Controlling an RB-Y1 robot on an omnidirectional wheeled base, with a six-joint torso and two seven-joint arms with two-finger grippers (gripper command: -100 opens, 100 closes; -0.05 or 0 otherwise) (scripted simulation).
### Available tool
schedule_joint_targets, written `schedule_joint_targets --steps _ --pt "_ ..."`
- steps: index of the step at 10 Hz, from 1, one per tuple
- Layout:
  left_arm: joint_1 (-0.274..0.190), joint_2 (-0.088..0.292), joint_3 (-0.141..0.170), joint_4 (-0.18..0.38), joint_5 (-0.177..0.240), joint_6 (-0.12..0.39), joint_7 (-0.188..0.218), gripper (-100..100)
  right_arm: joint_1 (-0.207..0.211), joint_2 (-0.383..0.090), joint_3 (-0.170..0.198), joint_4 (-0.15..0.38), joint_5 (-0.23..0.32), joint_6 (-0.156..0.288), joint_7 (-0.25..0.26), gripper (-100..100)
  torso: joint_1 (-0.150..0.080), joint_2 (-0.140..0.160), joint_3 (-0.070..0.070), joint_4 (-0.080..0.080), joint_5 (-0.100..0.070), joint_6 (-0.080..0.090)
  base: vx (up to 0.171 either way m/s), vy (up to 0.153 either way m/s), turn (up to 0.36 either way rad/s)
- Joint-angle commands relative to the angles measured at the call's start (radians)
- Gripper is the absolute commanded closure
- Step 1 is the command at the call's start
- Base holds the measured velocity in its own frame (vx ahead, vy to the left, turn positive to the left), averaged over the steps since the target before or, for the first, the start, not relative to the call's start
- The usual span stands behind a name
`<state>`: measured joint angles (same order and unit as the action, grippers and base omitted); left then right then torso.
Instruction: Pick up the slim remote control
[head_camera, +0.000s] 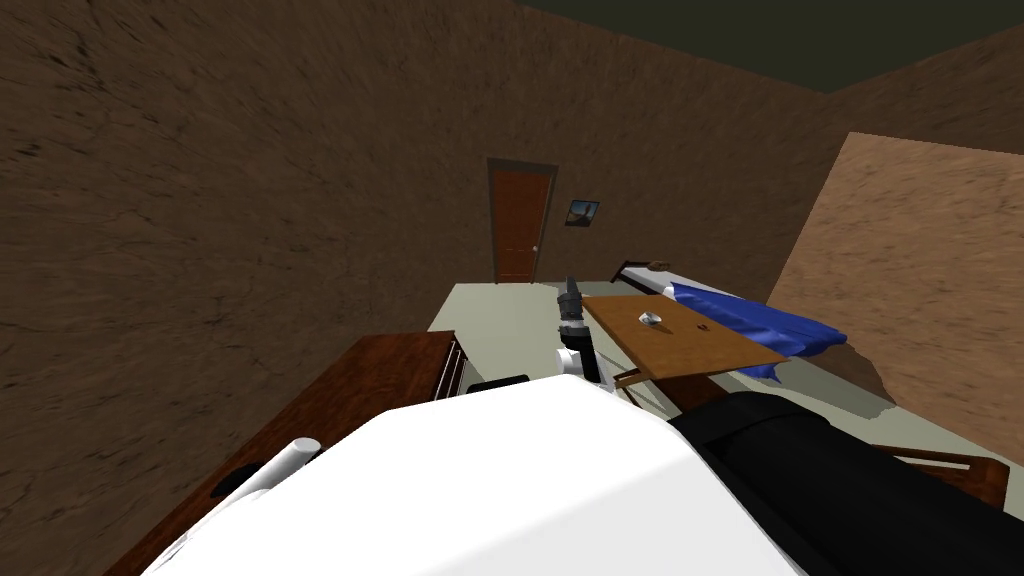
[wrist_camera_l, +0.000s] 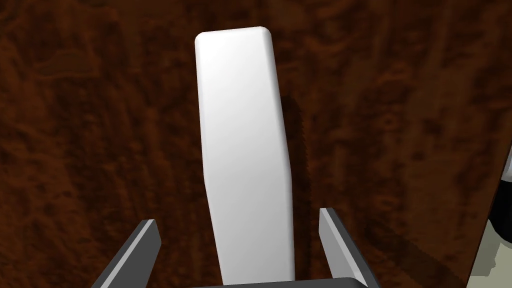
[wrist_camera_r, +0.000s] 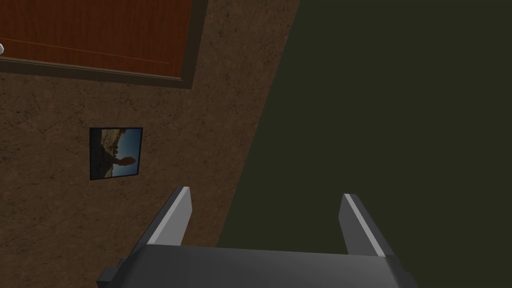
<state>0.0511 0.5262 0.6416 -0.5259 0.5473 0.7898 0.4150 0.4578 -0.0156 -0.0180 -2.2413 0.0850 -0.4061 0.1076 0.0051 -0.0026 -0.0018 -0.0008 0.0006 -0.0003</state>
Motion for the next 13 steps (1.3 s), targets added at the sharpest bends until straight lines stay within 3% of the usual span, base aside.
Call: schedule_joint_targets --steps 1,4,7,8,9,10,13 --pt "-0.021 0.004 -0.002 0.040 0.006 0.011 -0.005 -100 0.000 0.000 0.000 0.000 0.000 0.000 0.000 0 0.000 0.000 0.000 0.000 0.000 0.000 0.058 0.075 0.010" --pt "-0.031 -0.008 -0.008 0.076 0.021 0.036 -0.015 -100 0.000 0.000 0.000 0.000 0.000 0.000 0.000 0 0.000 0.001 0.001 0.000 0.000 0.000 0.038 0.065 0.011" --pt "-0.035 -0.007 -0.008 0.084 0.021 0.028 -0.020 -100 0.000 0.000 0.000 0.000 0.000 0.000 0.000 0 -0.003 0.003 0.002 0.001 -0.001 0.000 0.008 0.021 0.000" --pt "-0.034 -0.007 -0.008 0.082 0.021 0.031 -0.018 0 0.000 0.000 0.000 0.000 0.000 0.000 0.000 0 -0.004 0.004 0.002 0.001 -0.001 0.000 0.000 0.000 0.000" --pt "-0.019 -0.014 0.013 0.088 0.030 0.020 -0.068 -100 0.000 0.000 0.000 0.000 0.000 0.000 0.000 0 -0.005 0.004 0.002 0.001 -0.001 0.000 0.086 0.020 0.175" --pt "-0.019 -0.014 0.013 0.088 0.030 0.020 -0.074 -100 0.000 0.000 0.000 0.000 0.000 0.000 0.000 0 -0.004 0.000 0.000 0.000 -0.001 -0.001 0.106 0.014 0.084" --pt "0.011 -0.029 0.054 0.100 0.048 -0.003 -0.154 -100 0.000 0.000 0.000 0.000 0.000 0.000 0.000 0 -0.004 -0.003 -0.002 -0.001 -0.001 0.000 0.121 0.013 0.128"
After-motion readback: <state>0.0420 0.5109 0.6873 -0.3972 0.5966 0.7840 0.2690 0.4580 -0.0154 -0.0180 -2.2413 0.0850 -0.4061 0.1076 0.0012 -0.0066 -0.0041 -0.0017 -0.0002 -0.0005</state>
